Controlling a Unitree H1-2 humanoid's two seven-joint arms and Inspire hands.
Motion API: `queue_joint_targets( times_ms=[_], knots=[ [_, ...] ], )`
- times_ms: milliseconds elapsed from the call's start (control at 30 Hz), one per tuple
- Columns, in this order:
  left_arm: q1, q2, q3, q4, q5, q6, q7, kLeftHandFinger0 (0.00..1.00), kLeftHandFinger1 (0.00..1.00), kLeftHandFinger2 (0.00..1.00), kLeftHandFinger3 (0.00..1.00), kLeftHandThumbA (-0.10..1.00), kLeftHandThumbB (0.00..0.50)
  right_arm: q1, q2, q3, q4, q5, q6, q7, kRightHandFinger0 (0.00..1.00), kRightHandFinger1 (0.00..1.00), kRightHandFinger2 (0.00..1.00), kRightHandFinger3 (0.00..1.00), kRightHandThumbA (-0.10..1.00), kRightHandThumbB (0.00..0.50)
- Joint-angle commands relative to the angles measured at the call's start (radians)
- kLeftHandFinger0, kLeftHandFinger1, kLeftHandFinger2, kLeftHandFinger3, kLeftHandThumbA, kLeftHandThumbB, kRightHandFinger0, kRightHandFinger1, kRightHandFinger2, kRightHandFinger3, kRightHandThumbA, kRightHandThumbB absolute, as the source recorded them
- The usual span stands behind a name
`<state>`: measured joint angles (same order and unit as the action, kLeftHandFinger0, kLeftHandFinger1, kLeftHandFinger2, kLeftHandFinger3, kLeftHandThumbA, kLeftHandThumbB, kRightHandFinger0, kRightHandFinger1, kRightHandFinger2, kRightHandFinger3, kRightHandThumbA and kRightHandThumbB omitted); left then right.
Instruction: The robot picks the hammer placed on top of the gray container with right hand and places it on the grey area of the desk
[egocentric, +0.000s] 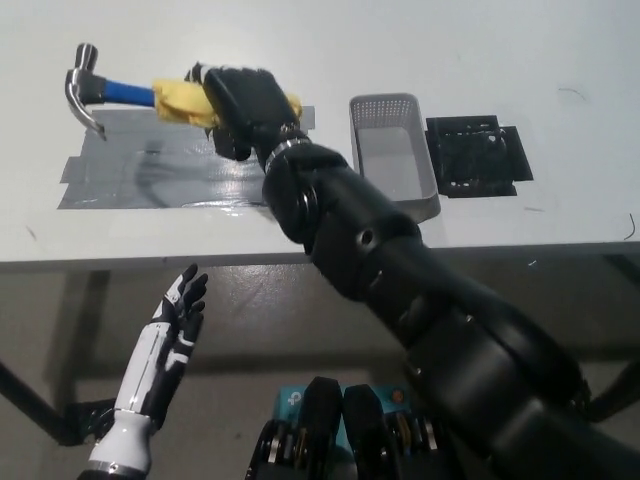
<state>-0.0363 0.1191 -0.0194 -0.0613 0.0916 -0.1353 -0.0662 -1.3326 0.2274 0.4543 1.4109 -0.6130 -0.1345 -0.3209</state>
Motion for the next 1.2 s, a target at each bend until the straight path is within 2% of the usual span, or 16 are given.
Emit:
queue_joint_targets(
  times_ms=[0,233,333,367,400,433,467,500,533,567,633,667,700,867,1000,1167],
  knots=[
    [-0.021,0.004,0.004,-0.033,0.016,-0.039,0.015,1.0,1.0,1.0,1.0,0.99,0.022,-0.02,0.013,-0.024,-0.008,0.042,-0.014,-0.053,0.0,0.27,0.64,0.66,-0.1,0.131],
    [-0.026,0.006,0.002,-0.034,0.022,-0.031,0.009,1.0,1.0,1.0,1.0,0.99,0.024,0.061,0.017,-0.026,0.002,0.049,-0.005,-0.067,0.0,0.3,0.7,0.79,-0.1,0.121],
    [-0.033,0.011,0.004,-0.033,0.02,-0.027,0.005,1.0,1.0,1.0,1.0,1.0,0.02,0.076,0.013,-0.018,0.008,0.046,0.007,-0.036,0.0,0.35,0.78,0.83,-0.1,0.105],
    [-0.036,0.011,0.003,-0.032,0.02,-0.027,0.004,1.0,1.0,1.0,1.0,1.0,0.02,0.076,0.012,-0.018,0.008,0.045,0.008,-0.035,0.0,0.35,0.78,0.84,-0.1,0.106],
    [-0.036,0.012,0.002,-0.027,0.022,-0.035,0.004,1.0,1.0,1.0,1.0,1.0,0.026,0.081,0.01,-0.027,0.009,0.056,0.014,-0.019,0.05,0.39,0.78,0.87,-0.03,0.147],
    [-0.035,0.012,0.0,-0.027,0.023,-0.035,0.003,1.0,1.0,1.0,1.0,1.0,0.026,0.085,0.008,-0.034,0.007,0.063,0.01,-0.019,0.02,0.36,0.69,0.79,-0.01,0.154],
    [-0.035,0.013,-0.001,-0.028,0.023,-0.035,0.002,1.0,1.0,1.0,1.0,1.0,0.024,0.086,0.006,-0.048,0.006,0.078,0.004,-0.01,0.15,0.48,0.8,0.89,0.09,0.177],
    [-0.037,0.012,-0.002,-0.025,0.021,-0.036,0.001,1.0,1.0,1.0,1.0,1.0,0.021,0.08,0.002,-0.101,0.002,0.135,-0.009,0.049,0.43,0.79,1.0,1.0,0.24,0.222],
    [-0.039,0.01,-0.002,-0.022,0.022,-0.039,0.003,1.0,1.0,1.0,1.0,1.0,0.014,0.073,-0.002,-0.121,-0.001,0.15,-0.012,0.079,0.79,1.0,1.0,1.0,0.41,0.264],
    [-0.039,0.01,-0.001,-0.025,0.023,-0.035,0.004,1.0,1.0,1.0,1.0,1.0,0.018,0.067,-0.004,-0.136,-0.004,0.156,-0.023,0.094,0.97,1.0,1.0,1.0,0.52,0.287],
    [-0.039,0.011,0.001,-0.026,0.018,-0.033,0.004,1.0,1.0,1.0,1.0,1.0,0.017,0.056,-0.008,-0.149,-0.009,0.156,-0.047,0.105,1.0,1.0,1.0,1.0,0.69,0.328],
    [-0.04,0.011,0.002,-0.026,0.018,-0.032,0.004,1.0,1.0,1.0,1.0,0.99,0.017,0.054,-0.009,-0.153,-0.009,0.156,-0.049,0.109,1.0,1.0,1.0,1.0,0.72,0.335],
    [-0.042,0.012,0.0,-0.026,0.021,-0.03,0.003,1.0,1.0,1.0,1.0,1.0,0.014,0.046,-0.012,-0.159,-0.011,0.162,-0.046,0.128,1.0,1.0,1.0,1.0,0.87,0.395],
    [-0.04,0.011,-0.001,-0.025,0.015,-0.019,-0.003,1.0,1.0,1.0,1.0,1.0,0.015,-0.001,-0.017,-0.192,-0.036,0.201,-0.085,0.163,1.0,1.0,1.0,1.0,0.92,0.497],
    [-0.038,0.012,-0.001,-0.027,0.01,-0.022,-0.005,1.0,1.0,1.0,1.0,1.0,0.0,-0.051,-0.022,-0.272,-0.083,0.292,-0.14,0.227,1.0,1.0,1.0,1.0,0.95,0.499],
    [-0.04,0.012,0.0,-0.023,0.0,-0.028,-0.008,1.0,1.0,1.0,1.0,0.96,0.0,-0.162,-0.026,-0.515,-0.21,0.556,-0.143,0.394,1.0,1.0,1.0,1.0,1.0,0.5]
  ],
)
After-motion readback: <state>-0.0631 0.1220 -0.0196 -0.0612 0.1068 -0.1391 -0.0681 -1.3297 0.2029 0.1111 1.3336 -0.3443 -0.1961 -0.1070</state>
